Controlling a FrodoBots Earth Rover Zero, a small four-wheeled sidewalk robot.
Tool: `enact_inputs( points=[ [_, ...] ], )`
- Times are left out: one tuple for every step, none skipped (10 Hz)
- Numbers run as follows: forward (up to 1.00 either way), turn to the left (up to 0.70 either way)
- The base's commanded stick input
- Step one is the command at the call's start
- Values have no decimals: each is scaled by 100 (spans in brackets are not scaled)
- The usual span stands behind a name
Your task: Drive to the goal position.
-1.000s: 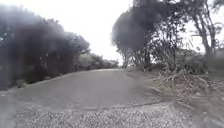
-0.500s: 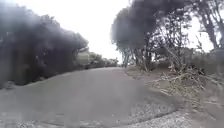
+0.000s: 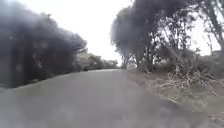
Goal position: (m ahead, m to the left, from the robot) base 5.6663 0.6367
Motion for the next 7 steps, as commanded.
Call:
enact_inputs(
  points=[
    [85, 0],
    [85, 0],
    [85, 0],
    [85, 0],
    [85, 4],
    [85, 19],
    [85, 29]
  ],
)
